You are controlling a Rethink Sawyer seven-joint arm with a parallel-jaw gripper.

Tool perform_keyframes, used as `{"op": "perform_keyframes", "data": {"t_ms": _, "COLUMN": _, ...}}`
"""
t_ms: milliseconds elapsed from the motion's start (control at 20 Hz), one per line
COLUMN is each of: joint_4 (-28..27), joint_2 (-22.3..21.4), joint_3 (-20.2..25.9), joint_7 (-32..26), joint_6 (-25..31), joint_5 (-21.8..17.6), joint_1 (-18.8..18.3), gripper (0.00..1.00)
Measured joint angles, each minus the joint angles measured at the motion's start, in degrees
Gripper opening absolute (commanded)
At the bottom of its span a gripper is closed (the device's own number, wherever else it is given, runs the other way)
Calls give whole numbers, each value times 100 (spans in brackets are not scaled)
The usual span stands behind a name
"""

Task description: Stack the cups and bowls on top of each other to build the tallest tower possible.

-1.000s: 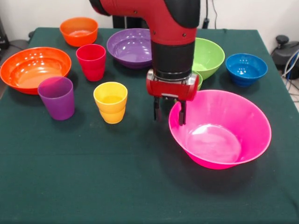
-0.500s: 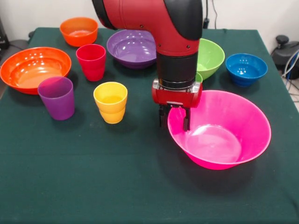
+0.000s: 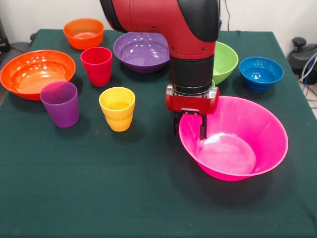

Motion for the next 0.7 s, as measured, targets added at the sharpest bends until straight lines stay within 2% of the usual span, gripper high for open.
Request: {"op": "perform_keyframes", "data": {"t_ms": 700, "joint_4": 2, "joint_2": -195, "joint_3": 28, "joint_7": 0, "joint_6": 0, "joint_5": -1, "joint_1": 0, "gripper": 100}}
